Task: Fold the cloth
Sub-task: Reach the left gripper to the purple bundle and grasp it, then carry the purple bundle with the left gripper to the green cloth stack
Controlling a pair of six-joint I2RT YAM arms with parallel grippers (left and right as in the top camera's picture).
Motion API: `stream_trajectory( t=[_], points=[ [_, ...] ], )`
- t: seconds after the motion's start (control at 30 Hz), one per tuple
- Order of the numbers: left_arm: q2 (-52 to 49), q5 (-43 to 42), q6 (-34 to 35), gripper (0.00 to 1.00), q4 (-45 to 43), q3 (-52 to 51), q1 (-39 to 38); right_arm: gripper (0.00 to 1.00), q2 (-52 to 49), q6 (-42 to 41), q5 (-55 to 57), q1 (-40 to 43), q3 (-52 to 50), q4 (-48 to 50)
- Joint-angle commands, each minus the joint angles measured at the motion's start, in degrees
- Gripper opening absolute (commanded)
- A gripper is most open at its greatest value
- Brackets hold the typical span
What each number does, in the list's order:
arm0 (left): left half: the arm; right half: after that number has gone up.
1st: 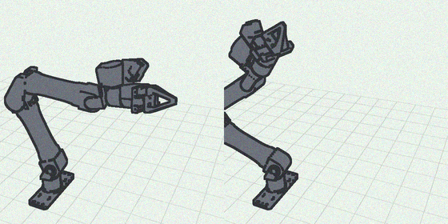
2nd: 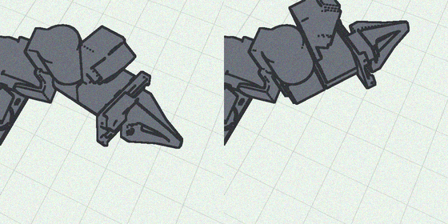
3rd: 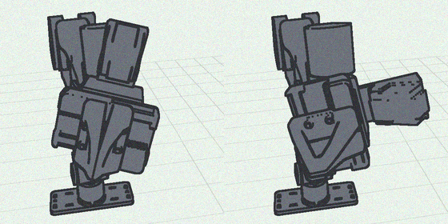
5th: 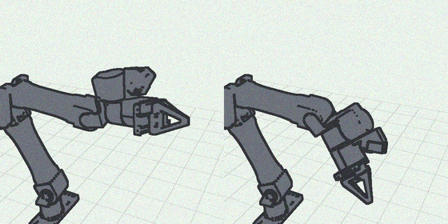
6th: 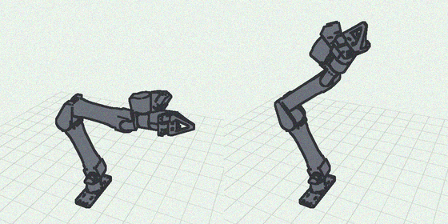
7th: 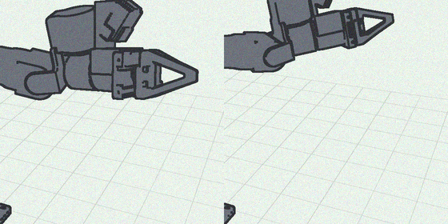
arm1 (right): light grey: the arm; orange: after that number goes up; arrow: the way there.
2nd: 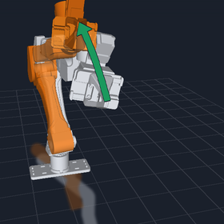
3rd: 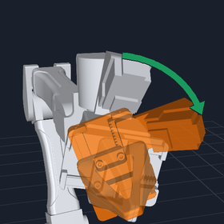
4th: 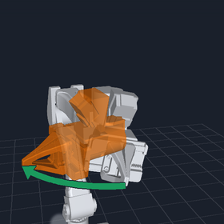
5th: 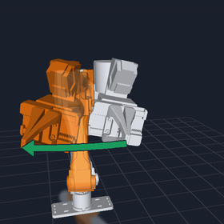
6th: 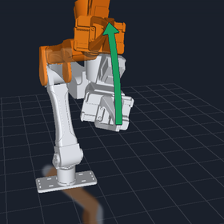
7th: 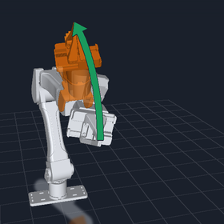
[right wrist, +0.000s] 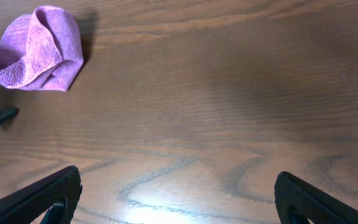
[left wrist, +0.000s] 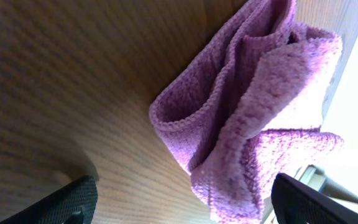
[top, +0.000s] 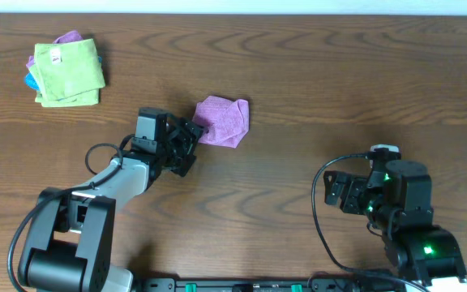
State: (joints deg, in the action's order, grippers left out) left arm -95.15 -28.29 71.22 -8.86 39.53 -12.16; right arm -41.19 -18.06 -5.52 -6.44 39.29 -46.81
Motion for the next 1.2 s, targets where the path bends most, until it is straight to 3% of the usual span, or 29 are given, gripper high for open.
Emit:
stream_trajectory(
  t=[0.0,0.2,0.47,0.73,0.93,1.0,1.03,1.07,1.17],
  points=[
    [-0.2,5.0,1.3,0.91,-0.5,-0.6,-0.8,0.99,0.3,-1.0,0.6,0.5,0.0,0.1],
    [-1.7,7.9,3.0,0.93,-3.7,-0.6,-1.8,0.99,0.3,-1.0,0.6,0.5,0.0,0.1],
    [-9.4,5.0,6.4,0.88,-14.0,-0.5,-2.6,0.99,0.3,-1.0,0.6,0.5,0.0,0.1],
    [-14.2,5.0,7.3,0.87,-17.4,-0.4,-3.3,0.99,0.3,-1.0,0.6,0.5,0.0,0.1],
    [-18.8,4.6,7.2,0.61,-22.2,-0.3,-4.9,0.99,0.3,-1.0,0.6,0.5,0.0,0.1],
    [-20.7,4.0,7.2,0.42,-25.0,-0.3,-5.1,0.99,0.3,-1.0,0.6,0.5,0.0,0.1],
    [-21.6,3.8,7.2,0.13,-26.1,-0.3,-5.1,0.99,0.3,-1.0,0.6,0.5,0.0,0.1],
    [-21.8,3.8,7.1,0.06,-26.3,-0.3,-5.1,0.99,0.3,-1.0,0.6,0.5,0.0,0.1],
    [-21.9,2.3,1.6,0.06,-27.7,0.0,-4.9,0.99,0.3,-1.0,0.6,0.5,0.0,0.1]
  ],
)
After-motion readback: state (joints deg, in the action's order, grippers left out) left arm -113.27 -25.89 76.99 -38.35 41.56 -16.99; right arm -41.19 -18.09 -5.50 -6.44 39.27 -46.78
